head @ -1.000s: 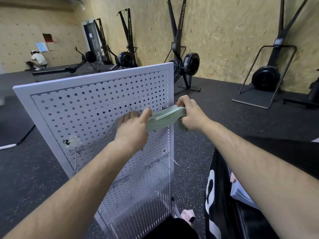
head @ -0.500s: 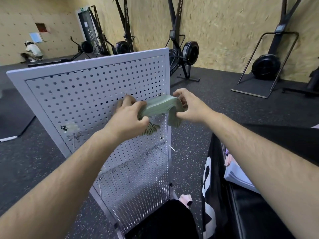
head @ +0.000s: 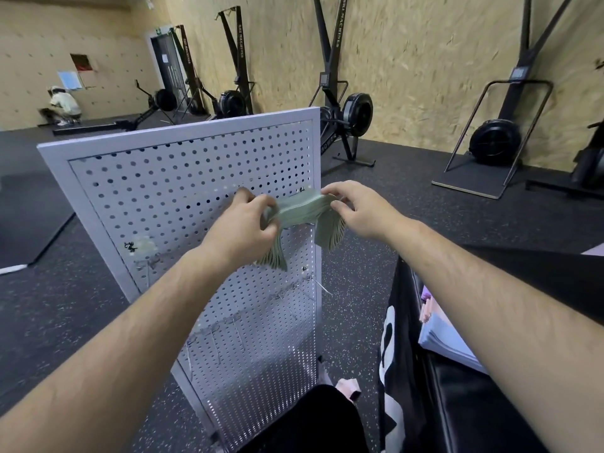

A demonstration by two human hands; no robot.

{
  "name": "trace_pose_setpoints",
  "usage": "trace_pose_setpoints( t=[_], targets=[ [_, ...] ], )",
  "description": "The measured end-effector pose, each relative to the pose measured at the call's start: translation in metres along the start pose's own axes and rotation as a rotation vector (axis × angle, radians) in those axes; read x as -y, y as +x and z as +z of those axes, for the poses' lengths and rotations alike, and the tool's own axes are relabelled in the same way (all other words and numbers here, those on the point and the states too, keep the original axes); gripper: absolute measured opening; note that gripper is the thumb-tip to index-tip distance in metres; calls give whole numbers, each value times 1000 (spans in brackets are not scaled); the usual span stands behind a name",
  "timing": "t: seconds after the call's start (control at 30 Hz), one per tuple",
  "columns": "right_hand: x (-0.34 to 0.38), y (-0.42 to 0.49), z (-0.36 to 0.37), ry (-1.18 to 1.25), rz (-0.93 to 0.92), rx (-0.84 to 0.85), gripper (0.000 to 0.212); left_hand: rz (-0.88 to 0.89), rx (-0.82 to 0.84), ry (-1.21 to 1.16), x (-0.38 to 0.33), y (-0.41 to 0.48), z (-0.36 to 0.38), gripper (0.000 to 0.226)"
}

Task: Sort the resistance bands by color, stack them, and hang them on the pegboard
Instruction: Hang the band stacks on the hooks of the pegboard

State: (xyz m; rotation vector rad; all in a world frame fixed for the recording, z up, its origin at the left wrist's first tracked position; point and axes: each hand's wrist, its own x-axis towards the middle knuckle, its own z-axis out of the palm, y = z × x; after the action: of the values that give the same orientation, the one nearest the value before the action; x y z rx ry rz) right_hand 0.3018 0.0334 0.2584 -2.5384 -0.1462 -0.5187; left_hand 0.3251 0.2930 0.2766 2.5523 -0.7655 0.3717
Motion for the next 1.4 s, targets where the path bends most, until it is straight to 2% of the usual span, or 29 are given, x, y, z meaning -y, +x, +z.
trace_pose_setpoints(
  t=[0.17, 0.37, 0.53, 0.63, 0.77, 0.93, 1.1, 1.27, 1.4],
  targets=[
    [2, -2, 3, -62, -34, -29, 34, 100, -94, 38, 5, 4, 7, 31],
    [8, -10, 13, -101, -53, -42, 37, 82, -93, 58, 7, 7, 14, 27],
    [19, -27, 6, -166, -19, -81, 39, 99, -108, 133, -3, 8, 13, 34],
    [29, -52, -3, -200, 17, -106, 37, 195, -196, 211, -19, 4, 13, 36],
    [27, -122, -13, -215, 100, -176, 36, 388, -254, 163, -69, -30, 42, 29],
    [4, -239, -9, -243, 296, -190, 40, 580, -101, 14, -128, -84, 124, 31],
    [-41, -349, -21, -315, 592, -134, 39, 690, 171, -102, -193, -116, 218, 39],
    [-88, -396, -43, -410, 791, -118, 41, 772, 390, -105, -250, -109, 275, 41],
    [-126, -406, -55, -360, 1033, -245, 41, 844, 466, -26, -278, -109, 303, 43]
  ],
)
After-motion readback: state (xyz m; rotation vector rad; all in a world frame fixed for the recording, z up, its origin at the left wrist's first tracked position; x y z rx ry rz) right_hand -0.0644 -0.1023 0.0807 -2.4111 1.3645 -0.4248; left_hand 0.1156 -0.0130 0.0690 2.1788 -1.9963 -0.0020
